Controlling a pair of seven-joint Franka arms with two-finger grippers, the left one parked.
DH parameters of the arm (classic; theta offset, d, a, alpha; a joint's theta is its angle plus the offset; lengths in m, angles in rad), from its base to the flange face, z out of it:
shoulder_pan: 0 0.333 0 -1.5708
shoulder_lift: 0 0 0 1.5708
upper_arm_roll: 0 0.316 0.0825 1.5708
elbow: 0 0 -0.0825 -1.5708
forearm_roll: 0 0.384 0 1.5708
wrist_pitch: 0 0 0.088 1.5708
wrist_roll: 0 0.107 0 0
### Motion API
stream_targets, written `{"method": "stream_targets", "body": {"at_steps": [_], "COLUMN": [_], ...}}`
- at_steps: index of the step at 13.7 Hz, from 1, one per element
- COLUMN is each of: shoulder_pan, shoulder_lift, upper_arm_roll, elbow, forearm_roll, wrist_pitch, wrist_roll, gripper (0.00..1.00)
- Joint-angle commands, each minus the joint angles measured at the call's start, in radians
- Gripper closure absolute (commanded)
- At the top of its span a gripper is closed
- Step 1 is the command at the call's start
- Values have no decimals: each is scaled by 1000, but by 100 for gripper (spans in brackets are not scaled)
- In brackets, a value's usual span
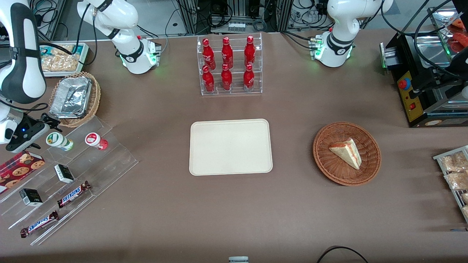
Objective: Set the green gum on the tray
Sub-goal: 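Lower the right gripper around the green gum bottle and close it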
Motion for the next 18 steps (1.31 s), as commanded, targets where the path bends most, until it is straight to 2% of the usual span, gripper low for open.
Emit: {"method": "stream_targets", "body": {"at_steps": [1, 5, 6, 7, 8, 9, 16, 18], "shoulder_pan": [-13, -11, -11, -11, -11, -11, 1, 35], "shoulder_lift": [14, 34, 32, 31, 31, 29, -1, -20], "upper_arm_roll": [6, 6, 6, 6, 6, 6, 16, 18], "elbow": [-15, -41, -43, -43, -43, -43, -17, -3], "forearm_roll": [15, 21, 21, 21, 21, 21, 22, 22], "wrist_pitch": [48, 102, 102, 100, 99, 97, 21, -24], "wrist_roll": [-19, -19, -19, -19, -19, -19, 7, 82], "gripper": [1, 3, 21, 55, 84, 100, 100, 100]}}
